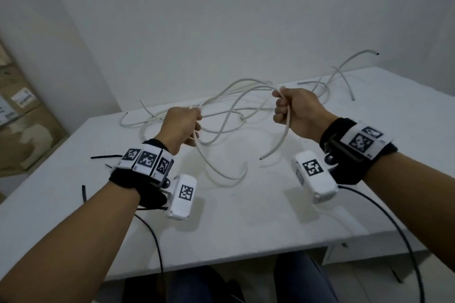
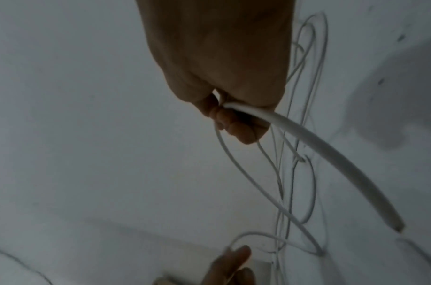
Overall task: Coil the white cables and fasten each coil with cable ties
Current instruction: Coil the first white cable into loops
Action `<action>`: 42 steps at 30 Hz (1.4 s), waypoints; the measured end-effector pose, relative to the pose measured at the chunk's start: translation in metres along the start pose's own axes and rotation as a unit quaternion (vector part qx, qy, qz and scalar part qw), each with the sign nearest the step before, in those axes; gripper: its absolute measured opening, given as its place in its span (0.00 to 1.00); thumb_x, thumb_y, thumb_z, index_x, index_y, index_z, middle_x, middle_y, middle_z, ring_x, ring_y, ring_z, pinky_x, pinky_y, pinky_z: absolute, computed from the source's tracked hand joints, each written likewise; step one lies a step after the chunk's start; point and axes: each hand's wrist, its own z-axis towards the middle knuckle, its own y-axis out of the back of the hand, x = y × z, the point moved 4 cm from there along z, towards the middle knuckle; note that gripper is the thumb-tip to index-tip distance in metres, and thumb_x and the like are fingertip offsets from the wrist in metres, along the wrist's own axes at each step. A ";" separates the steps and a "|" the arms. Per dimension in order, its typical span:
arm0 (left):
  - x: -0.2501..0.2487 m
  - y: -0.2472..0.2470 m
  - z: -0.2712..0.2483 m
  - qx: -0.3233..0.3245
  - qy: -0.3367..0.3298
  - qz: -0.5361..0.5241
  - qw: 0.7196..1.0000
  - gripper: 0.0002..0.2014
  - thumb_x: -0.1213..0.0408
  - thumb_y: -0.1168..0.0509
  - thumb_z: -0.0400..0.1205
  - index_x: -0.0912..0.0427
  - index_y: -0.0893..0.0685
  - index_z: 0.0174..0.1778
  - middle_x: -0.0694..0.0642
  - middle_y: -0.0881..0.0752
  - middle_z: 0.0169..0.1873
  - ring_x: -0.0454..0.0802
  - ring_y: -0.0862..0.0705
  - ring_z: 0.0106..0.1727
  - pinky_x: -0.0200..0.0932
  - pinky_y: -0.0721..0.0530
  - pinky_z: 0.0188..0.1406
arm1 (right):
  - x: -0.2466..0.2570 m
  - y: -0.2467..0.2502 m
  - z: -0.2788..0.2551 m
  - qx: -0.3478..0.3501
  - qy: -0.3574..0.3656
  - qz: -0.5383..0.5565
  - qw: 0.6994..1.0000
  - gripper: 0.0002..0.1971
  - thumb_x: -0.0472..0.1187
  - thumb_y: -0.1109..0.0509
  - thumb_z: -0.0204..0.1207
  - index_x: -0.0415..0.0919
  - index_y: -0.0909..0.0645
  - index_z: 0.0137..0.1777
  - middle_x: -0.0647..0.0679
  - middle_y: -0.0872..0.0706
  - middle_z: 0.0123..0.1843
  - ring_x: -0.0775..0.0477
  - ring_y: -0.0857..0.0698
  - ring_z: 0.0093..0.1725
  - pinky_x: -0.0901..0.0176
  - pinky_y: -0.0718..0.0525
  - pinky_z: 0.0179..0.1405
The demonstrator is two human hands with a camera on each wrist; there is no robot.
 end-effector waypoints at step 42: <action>-0.084 -0.007 0.024 0.039 -0.233 -0.132 0.963 0.12 0.62 0.41 0.87 0.57 0.25 0.37 0.55 0.21 0.28 0.48 0.20 0.31 0.43 0.17 0.43 | 0.039 -0.039 -0.014 0.201 0.046 -0.194 0.959 0.26 0.64 0.39 0.77 0.38 0.21 0.44 0.32 0.11 0.43 0.37 0.13 0.42 0.49 0.13 0.36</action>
